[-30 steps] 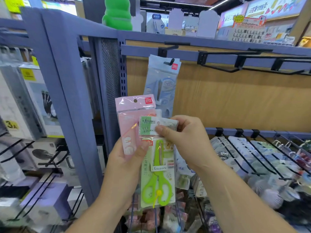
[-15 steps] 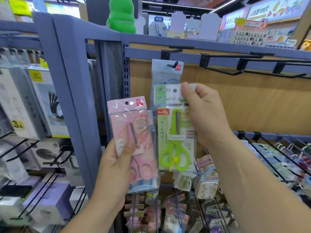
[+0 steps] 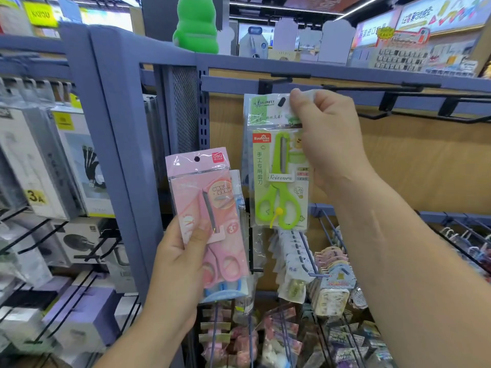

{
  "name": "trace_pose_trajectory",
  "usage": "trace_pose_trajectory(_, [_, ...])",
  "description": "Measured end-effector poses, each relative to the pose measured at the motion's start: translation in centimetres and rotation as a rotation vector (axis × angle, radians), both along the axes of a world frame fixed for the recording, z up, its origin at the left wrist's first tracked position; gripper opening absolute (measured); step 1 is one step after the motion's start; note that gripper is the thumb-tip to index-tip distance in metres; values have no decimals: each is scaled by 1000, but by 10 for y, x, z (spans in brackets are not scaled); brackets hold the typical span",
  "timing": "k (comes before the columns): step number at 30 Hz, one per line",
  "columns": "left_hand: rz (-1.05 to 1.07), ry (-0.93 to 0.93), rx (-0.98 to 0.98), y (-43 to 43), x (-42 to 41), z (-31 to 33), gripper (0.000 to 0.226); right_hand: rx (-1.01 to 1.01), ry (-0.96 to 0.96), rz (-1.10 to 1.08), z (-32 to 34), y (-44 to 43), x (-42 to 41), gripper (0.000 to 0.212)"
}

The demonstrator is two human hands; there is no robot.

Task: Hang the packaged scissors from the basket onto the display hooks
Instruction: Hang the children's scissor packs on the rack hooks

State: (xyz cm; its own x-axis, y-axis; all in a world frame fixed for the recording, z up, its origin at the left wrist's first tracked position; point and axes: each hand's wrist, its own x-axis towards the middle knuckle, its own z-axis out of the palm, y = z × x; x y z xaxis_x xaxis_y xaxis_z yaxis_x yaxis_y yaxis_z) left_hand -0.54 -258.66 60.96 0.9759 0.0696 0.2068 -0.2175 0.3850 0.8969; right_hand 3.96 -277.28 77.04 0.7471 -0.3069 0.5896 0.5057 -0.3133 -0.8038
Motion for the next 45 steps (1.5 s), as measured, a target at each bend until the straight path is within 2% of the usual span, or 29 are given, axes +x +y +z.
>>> trace_pose_trajectory(5, [-16, 2, -12, -5, -2, 3, 39, 8, 98, -7, -8, -9, 30, 64])
trace_pose_trajectory(9, [-26, -1, 4, -7, -3, 4, 39, -27, 164, -114, -11, -14, 60, 51])
trace_pose_trajectory(13, [-50, -19, 29, -7, -4, 5, 39, -92, 232, -174, -16, -21, 75, 56])
trace_pose_trajectory(17, [-64, -34, 55, -4, -4, 7, 39, -52, 212, -235, -27, -29, 69, 19])
trace_pose_trajectory(19, [-63, -32, 48, -3, -3, 8, 40, -22, 180, -274, -31, -28, 53, 15])
trace_pose_trajectory(21, [-70, -36, 47, -2, -2, 8, 37, 66, 185, -151, -36, -15, 28, 22])
trace_pose_trajectory(23, [-89, -39, 51, -3, -1, 7, 34, 159, 282, 98, -49, 3, -4, 30])
trace_pose_trajectory(25, [-105, -35, 52, -6, 0, 5, 31, 138, 355, 246, -69, 21, -27, 40])
trace_pose_trajectory(27, [-144, -37, 67, -12, 0, 2, 30, 115, 321, 242, -85, 30, -37, 37])
trace_pose_trajectory(31, [-210, -20, 48, -24, -2, -1, 33, 207, 240, 215, -99, 27, -40, 12])
trace_pose_trajectory(36, [-188, 11, 38, -28, 0, 0, 37, 322, 225, 298, -102, 21, -40, 4])
trace_pose_trajectory(45, [-230, 83, -37, -23, 1, 5, 43, 407, 259, 436, -109, 15, -33, 18])
